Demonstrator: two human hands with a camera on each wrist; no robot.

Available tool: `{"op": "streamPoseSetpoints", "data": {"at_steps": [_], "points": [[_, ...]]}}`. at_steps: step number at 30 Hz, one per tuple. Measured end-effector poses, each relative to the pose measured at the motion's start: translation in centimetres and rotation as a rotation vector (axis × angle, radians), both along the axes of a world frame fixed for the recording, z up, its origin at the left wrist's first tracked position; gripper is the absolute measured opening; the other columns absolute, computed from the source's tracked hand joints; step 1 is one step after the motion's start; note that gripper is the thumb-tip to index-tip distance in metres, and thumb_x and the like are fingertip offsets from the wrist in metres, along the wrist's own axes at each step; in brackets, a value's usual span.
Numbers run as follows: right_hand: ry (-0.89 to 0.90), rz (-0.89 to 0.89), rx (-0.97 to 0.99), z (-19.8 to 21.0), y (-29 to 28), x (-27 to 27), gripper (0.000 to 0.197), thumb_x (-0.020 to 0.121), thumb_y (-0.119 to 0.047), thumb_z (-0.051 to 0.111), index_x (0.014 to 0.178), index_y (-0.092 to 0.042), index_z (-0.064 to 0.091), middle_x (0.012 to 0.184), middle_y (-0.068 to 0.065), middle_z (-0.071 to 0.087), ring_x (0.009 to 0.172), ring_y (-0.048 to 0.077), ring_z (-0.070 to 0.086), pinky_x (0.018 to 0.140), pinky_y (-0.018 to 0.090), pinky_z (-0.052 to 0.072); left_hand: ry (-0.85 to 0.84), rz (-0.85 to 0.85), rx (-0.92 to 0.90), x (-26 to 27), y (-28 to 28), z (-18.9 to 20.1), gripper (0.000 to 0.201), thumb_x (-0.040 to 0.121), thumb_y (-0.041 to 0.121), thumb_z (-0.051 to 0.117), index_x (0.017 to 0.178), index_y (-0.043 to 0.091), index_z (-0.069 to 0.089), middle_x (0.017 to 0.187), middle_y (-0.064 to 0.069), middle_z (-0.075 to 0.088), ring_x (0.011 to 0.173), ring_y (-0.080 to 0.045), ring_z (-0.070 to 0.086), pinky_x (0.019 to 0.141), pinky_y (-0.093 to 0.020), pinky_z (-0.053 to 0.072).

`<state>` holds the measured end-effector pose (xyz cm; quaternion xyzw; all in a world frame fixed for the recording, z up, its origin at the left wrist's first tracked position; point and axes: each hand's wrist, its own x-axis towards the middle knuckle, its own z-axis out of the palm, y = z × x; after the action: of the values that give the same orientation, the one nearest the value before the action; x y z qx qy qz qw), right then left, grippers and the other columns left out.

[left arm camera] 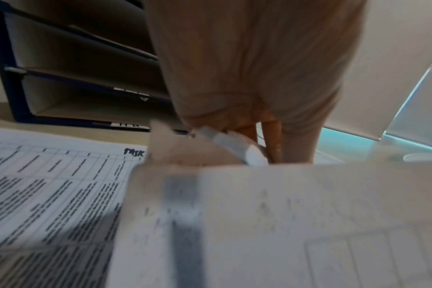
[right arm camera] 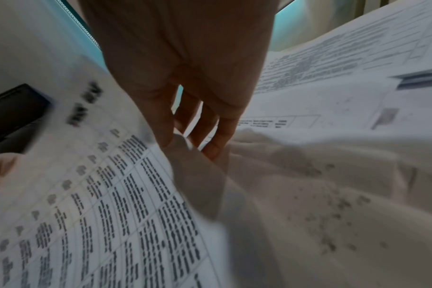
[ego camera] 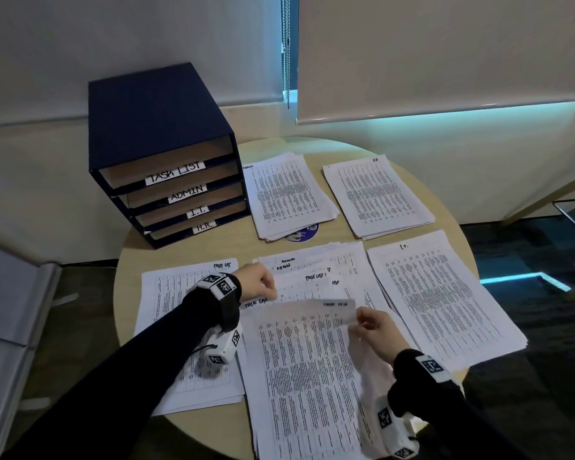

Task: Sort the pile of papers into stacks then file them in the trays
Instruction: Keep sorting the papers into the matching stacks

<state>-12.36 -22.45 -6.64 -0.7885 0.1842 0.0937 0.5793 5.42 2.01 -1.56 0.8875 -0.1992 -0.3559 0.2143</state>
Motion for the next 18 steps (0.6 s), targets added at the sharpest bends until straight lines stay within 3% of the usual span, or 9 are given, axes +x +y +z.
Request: {"op": "streamPoseSetpoints", "data": {"at_steps": [3,5,9,12,14,16,18], "points": [[0.028,0.01,-0.058,-0.1,-0.5,0.0,0.015,0.089,-0.007,0.062,0.078,-0.017,0.066,0.083,0.003,0.071,0.08,0.018,0.064,0.077,0.03,0.053,-0.073,0.0,-0.002,0.1,-0.1,-0.1,0.011,0.082,0.024,0.074,0.079,0.014,0.073,0.101,-0.004,0.071,0.102,-0.015,0.062,0.094,-0.032,0.048],[0.054,0.008,-0.096,-0.3,-0.7,0.2,0.015,0.088,-0.015,0.065,0.073,-0.011,0.062,0.077,0.005,0.068,0.073,0.018,0.06,0.074,0.034,0.05,-0.088,-0.001,-0.006,0.0,-0.1,-0.2,0.012,0.083,0.024,0.074,0.082,0.013,0.073,0.103,-0.003,0.07,0.104,-0.014,0.06,0.095,-0.03,0.047],[0.091,0.006,-0.122,-0.1,-0.4,0.9,0.033,0.085,-0.024,0.07,0.063,-0.013,0.047,0.06,0.002,0.05,0.061,0.015,0.046,0.062,0.027,0.04,-0.095,-0.003,0.01,0.0,0.0,-0.5,0.012,0.083,0.026,0.074,0.075,0.018,0.069,0.104,-0.004,0.069,0.106,-0.018,0.059,0.096,-0.033,0.046],[0.127,0.02,-0.158,0.5,0.1,1.3,0.038,0.086,-0.027,0.069,0.059,-0.016,0.043,0.057,-0.003,0.047,0.057,0.012,0.042,0.057,0.024,0.036,-0.101,0.006,0.007,-0.2,0.1,-0.7,0.022,0.079,0.033,0.077,0.063,0.027,0.063,0.102,-0.004,0.068,0.107,-0.021,0.056,0.095,-0.04,0.047],[0.139,0.033,-0.181,0.5,0.4,1.6,0.038,0.086,-0.029,0.069,0.06,-0.016,0.043,0.06,-0.002,0.048,0.06,0.014,0.044,0.057,0.024,0.035,-0.108,0.024,-0.022,-0.5,0.2,-0.5,0.024,0.076,0.039,0.077,0.063,0.027,0.061,0.106,-0.003,0.067,0.106,-0.02,0.054,0.092,-0.039,0.045],[0.127,0.025,-0.18,0.5,1.0,1.9,0.038,0.085,-0.028,0.069,0.06,-0.016,0.043,0.061,-0.001,0.046,0.061,0.015,0.042,0.058,0.025,0.033,-0.126,0.014,-0.047,-1.0,0.0,0.0,0.026,0.077,0.048,0.074,0.076,0.027,0.058,0.111,-0.001,0.064,0.107,-0.019,0.053,0.088,-0.034,0.043],[0.118,0.006,-0.187,0.3,1.6,2.1,0.04,0.085,-0.025,0.069,0.058,-0.017,0.04,0.058,-0.002,0.041,0.058,0.013,0.038,0.057,0.027,0.029,-0.086,-0.019,-0.036,-1.7,-0.3,0.6,0.04,0.078,0.048,0.073,0.105,0.029,0.051,0.126,0.0,0.057,0.118,-0.021,0.049,0.098,-0.038,0.04]]}}
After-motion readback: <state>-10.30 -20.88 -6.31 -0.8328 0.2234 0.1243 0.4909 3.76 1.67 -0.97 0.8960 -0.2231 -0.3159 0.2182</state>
